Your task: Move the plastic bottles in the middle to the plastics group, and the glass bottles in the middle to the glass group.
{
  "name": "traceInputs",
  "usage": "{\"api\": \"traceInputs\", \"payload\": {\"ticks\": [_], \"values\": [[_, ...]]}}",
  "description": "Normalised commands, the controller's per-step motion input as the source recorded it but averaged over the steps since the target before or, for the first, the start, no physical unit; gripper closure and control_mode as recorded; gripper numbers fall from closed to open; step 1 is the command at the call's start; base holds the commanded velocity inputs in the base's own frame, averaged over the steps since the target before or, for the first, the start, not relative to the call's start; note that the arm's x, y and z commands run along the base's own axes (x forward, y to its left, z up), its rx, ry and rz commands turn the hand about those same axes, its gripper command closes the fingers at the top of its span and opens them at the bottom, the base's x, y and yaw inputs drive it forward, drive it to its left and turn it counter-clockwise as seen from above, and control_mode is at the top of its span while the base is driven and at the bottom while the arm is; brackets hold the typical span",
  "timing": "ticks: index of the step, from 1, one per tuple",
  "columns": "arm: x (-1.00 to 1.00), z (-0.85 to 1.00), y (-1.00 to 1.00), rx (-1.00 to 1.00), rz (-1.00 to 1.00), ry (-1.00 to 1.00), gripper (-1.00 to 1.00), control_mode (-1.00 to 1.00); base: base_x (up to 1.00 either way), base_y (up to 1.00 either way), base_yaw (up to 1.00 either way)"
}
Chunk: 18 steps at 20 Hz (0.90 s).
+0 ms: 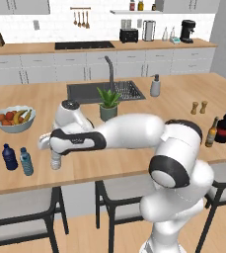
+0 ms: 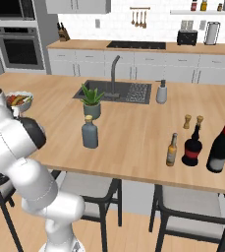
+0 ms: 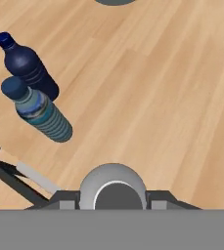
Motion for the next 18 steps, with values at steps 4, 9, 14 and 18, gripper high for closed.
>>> {"api": "traceInputs", "payload": {"ticks": [4, 9, 14, 18], "values": [[0.34, -0.16, 0.45, 0.00, 0.00, -0.02, 1.00, -1.00, 0.00, 0.00, 0.00], [0.31, -0.17, 0.35, 0.00, 0.00, 0.00, 1.00, -1.00, 0.00, 0.00, 0.00], [0.23, -0.24, 0.21, 0.00, 0.00, 0.00, 1.00, -1.00, 0.00, 0.00, 0.00], [0.19, -0.25, 0.16, 0.00, 0.00, 0.00, 1.00, -1.00, 0.00, 0.00, 0.00]]}}
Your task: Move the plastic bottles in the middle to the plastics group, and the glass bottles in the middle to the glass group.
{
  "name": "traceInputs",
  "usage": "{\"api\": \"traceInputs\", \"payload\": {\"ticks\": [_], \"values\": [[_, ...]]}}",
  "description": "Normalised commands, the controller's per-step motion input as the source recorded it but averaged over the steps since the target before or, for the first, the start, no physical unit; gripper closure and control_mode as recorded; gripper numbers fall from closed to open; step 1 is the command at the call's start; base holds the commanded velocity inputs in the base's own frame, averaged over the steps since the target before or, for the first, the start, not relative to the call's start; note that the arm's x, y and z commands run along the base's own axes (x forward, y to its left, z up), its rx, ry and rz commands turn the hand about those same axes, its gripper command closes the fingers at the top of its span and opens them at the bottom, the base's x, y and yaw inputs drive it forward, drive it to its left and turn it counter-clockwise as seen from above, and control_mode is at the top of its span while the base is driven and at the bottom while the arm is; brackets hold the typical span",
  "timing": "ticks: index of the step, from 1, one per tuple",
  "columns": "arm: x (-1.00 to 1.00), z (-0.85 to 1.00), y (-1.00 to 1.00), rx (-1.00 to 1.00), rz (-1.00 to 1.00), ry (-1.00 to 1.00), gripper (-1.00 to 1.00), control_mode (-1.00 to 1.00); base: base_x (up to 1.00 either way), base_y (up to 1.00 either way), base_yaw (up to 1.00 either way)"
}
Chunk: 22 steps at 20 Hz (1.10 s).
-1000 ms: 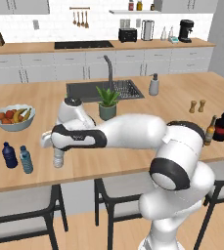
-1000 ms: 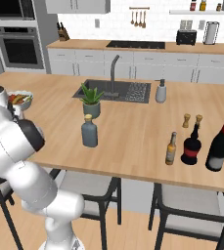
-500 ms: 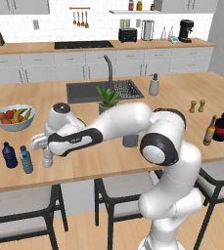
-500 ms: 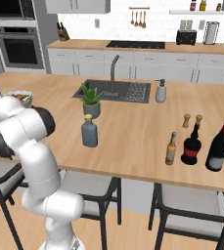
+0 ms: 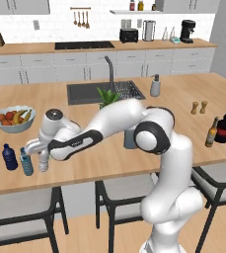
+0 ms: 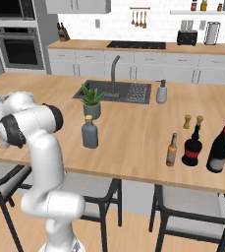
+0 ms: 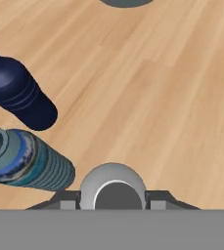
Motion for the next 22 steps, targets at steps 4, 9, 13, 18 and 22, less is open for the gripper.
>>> {"api": "traceInputs", "payload": {"ticks": [4, 9, 13, 18, 22], "values": [[0.13, -0.30, 0.15, 0.00, 0.00, 0.00, 1.00, -1.00, 0.00, 0.00, 0.00], [0.11, -0.33, 0.03, 0.00, 0.00, 0.00, 1.00, -1.00, 0.00, 0.00, 0.00], [0.00, -0.35, -0.08, 0.00, 0.00, 0.00, -1.00, -1.00, 0.00, 0.00, 0.00], [0.00, -0.29, -0.33, 0.00, 0.00, 0.00, -1.00, -1.00, 0.00, 0.00, 0.00], [0.00, -0.06, -0.23, 0.03, 0.00, -0.01, -1.00, -1.00, 0.00, 0.00, 0.00]]}}
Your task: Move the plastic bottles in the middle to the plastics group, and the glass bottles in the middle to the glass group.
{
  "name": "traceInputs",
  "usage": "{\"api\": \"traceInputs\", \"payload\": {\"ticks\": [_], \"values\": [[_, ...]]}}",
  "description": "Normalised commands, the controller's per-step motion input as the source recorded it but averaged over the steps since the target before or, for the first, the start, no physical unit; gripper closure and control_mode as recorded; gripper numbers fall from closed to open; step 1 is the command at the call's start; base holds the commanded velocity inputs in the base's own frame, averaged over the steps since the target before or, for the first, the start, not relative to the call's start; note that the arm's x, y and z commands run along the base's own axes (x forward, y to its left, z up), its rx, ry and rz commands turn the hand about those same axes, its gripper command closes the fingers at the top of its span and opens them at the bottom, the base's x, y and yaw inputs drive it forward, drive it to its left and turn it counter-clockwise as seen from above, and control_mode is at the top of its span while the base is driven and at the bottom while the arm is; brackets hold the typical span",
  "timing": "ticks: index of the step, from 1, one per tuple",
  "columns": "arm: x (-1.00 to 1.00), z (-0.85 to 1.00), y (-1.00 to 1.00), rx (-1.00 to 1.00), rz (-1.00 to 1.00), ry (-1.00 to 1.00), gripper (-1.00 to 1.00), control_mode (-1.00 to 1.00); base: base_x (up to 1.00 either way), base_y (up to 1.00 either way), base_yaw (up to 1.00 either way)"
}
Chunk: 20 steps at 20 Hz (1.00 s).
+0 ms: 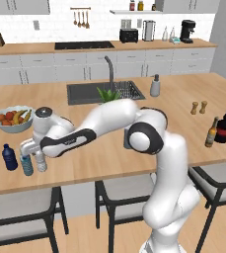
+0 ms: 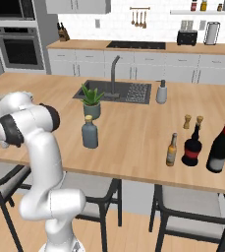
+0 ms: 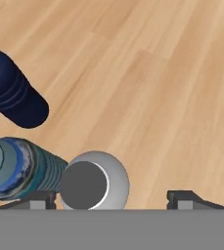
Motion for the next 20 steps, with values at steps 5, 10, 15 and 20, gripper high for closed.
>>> {"api": "traceInputs", "payload": {"ticks": [5, 10, 15, 20], "values": [[0.00, 0.13, -0.04, 0.10, 0.00, 0.00, -1.00, -1.00, 0.00, 0.00, 0.00], [-0.09, 0.39, -0.26, 0.03, 0.00, 0.00, -1.00, -1.00, 0.00, 0.00, 0.00], [-0.43, 0.28, -0.65, 0.00, 0.00, -0.03, -1.00, -1.00, 0.00, 0.00, 0.00], [-0.42, 0.21, -0.88, 0.00, 0.00, -0.01, -1.00, -1.00, 0.00, 0.00, 0.00]]}}
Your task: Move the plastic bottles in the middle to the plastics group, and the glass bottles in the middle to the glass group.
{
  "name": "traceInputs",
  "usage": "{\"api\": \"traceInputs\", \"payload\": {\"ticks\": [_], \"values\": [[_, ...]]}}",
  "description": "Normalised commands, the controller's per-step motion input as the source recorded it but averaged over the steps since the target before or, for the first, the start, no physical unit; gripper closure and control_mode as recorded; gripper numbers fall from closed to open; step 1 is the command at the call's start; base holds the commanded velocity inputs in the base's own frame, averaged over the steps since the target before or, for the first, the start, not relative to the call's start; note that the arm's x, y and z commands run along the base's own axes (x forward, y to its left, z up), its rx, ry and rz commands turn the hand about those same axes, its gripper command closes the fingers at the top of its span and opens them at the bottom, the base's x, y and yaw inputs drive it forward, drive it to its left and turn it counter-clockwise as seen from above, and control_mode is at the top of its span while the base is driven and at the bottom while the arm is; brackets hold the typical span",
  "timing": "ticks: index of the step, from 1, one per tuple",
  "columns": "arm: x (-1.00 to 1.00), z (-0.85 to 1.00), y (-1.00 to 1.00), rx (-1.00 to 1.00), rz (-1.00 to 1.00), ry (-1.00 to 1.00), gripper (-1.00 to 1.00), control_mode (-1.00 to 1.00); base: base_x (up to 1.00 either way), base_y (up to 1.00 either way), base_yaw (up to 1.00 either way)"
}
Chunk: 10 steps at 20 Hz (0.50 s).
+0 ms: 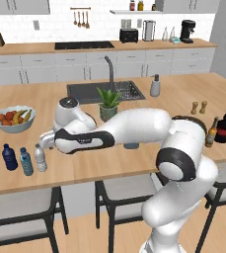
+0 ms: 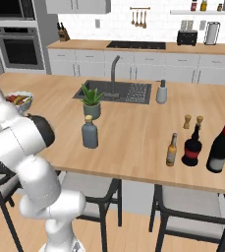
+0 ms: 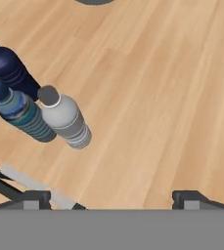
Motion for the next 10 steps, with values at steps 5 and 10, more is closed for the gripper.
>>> {"api": "traceInputs", "payload": {"ticks": [5, 10], "values": [[-0.18, 0.32, -0.87, 0.00, 0.00, 0.05, -1.00, -1.00, 0.00, 0.00, 0.00], [-0.15, 0.29, -0.91, 0.00, 0.00, 0.02, -1.00, -1.00, 0.00, 0.00, 0.00]]}}
